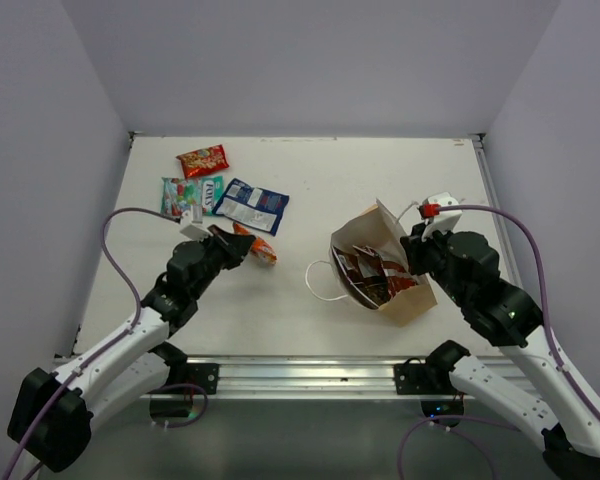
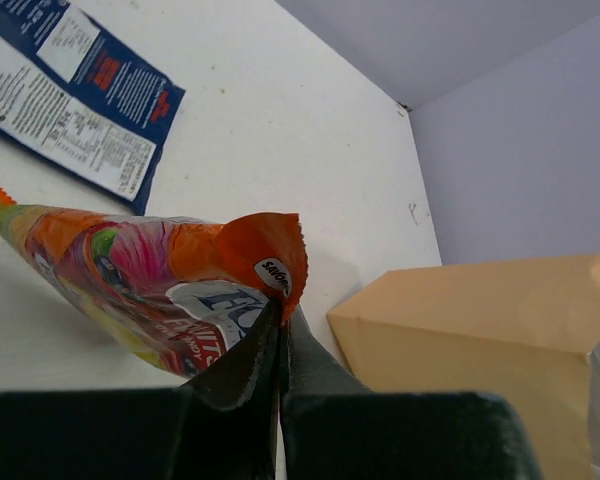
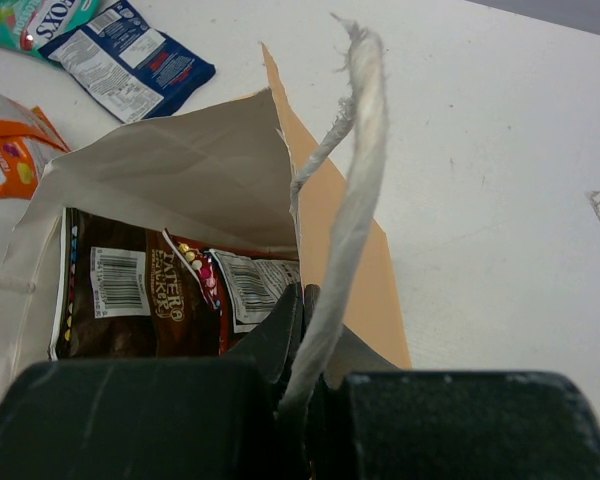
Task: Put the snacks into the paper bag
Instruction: Pick up the snack from the center of the board.
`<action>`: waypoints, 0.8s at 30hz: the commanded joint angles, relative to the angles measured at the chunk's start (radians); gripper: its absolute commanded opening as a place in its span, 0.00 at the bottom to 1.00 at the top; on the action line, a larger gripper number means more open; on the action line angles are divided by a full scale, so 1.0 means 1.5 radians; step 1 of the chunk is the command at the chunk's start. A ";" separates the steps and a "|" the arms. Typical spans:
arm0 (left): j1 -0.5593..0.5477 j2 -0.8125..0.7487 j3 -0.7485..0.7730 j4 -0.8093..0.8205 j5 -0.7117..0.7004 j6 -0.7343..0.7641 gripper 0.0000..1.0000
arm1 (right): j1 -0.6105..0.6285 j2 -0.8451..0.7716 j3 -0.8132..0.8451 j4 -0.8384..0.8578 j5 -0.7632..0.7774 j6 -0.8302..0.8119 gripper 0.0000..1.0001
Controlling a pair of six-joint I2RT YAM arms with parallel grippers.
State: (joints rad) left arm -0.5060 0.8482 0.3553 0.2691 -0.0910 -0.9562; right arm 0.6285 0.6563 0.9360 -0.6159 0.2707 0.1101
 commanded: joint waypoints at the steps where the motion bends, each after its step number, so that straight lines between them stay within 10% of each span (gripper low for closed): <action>1: 0.003 -0.019 0.080 -0.019 0.017 0.043 0.00 | 0.002 0.006 0.002 0.024 -0.011 -0.013 0.00; 24: 0.001 0.076 0.466 -0.052 0.208 0.013 0.00 | 0.002 0.000 0.019 0.014 -0.030 -0.016 0.00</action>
State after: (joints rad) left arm -0.5060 0.9295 0.9836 0.0879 0.1112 -0.8803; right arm 0.6281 0.6643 0.9363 -0.6140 0.2436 0.1013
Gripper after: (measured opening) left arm 0.011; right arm 0.011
